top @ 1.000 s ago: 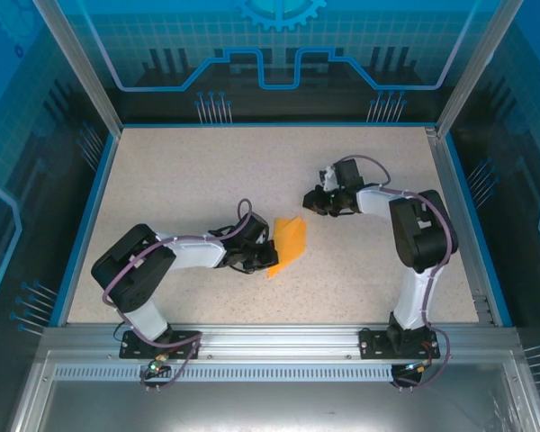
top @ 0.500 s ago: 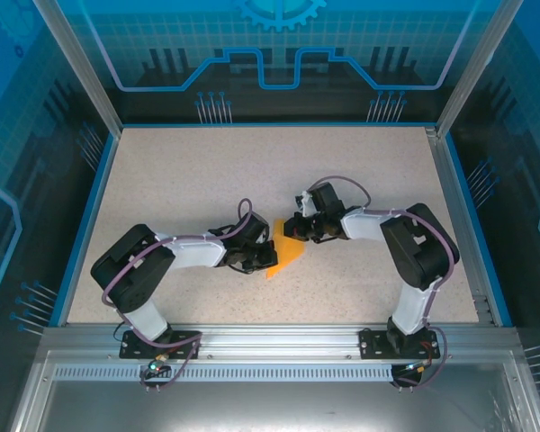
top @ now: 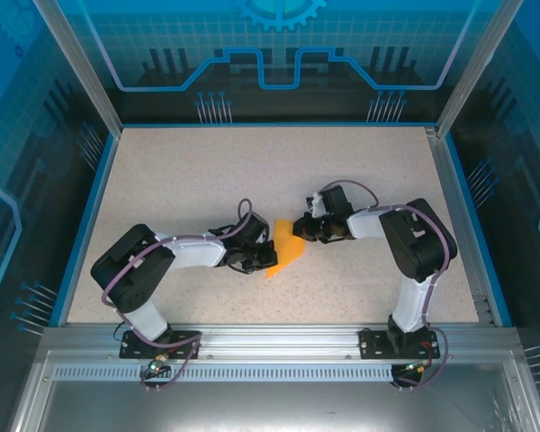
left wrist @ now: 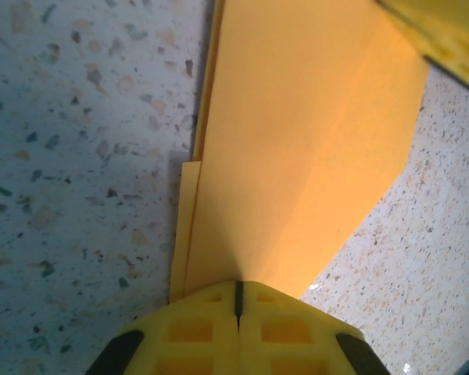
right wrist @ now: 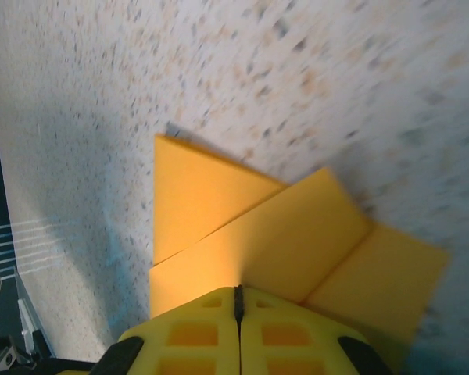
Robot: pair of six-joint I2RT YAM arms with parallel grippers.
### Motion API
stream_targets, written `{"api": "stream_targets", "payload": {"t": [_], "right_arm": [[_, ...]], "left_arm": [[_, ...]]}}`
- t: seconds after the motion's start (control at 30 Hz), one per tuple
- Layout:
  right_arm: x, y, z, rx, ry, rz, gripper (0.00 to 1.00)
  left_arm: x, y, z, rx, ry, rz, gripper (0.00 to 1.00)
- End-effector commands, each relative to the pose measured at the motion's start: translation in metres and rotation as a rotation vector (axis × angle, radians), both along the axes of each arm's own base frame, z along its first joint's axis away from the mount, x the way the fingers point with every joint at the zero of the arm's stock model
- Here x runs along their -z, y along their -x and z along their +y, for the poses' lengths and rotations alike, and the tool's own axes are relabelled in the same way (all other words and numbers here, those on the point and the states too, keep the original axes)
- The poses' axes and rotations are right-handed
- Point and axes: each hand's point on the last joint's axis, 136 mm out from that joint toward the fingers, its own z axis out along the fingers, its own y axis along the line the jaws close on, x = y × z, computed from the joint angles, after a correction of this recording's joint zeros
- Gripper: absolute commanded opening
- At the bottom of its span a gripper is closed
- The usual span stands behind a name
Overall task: Fold a paper plane with a square sheet of paper (pick it up from the middle)
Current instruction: Fourth fold the wing at the center of the table.
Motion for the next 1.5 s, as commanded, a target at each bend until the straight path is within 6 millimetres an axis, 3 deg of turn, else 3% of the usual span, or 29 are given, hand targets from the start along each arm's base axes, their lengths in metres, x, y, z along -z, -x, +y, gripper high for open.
{"api": "stream_targets", "payload": {"t": [0.0, 0.27, 0.53, 0.8, 1.13, 1.47], "right_arm": [[0.015, -0.029, -0.033, 0.086, 0.103, -0.018, 0.06], [0.006, -0.052, -0.044, 0.119, 0.086, -0.029, 0.07], [-0.032, -0.061, -0.036, 0.092, 0.046, -0.093, 0.09], [-0.061, -0.034, -0.015, 0.035, 0.009, -0.134, 0.09], [-0.058, 0.006, 0.015, -0.052, -0.021, -0.08, 0.07], [-0.046, 0.022, 0.032, -0.075, 0.004, -0.05, 0.04]], "left_arm": [[0.052, 0.049, 0.057, 0.001, -0.252, 0.192, 0.0], [0.052, 0.051, 0.057, 0.002, -0.25, 0.19, 0.0], [0.05, 0.049, 0.054, 0.006, -0.244, 0.189, 0.0], [0.048, 0.047, 0.052, 0.005, -0.235, 0.188, 0.0], [0.044, 0.043, 0.048, 0.006, -0.226, 0.178, 0.0], [0.044, 0.044, 0.05, 0.005, -0.225, 0.178, 0.0]]}}
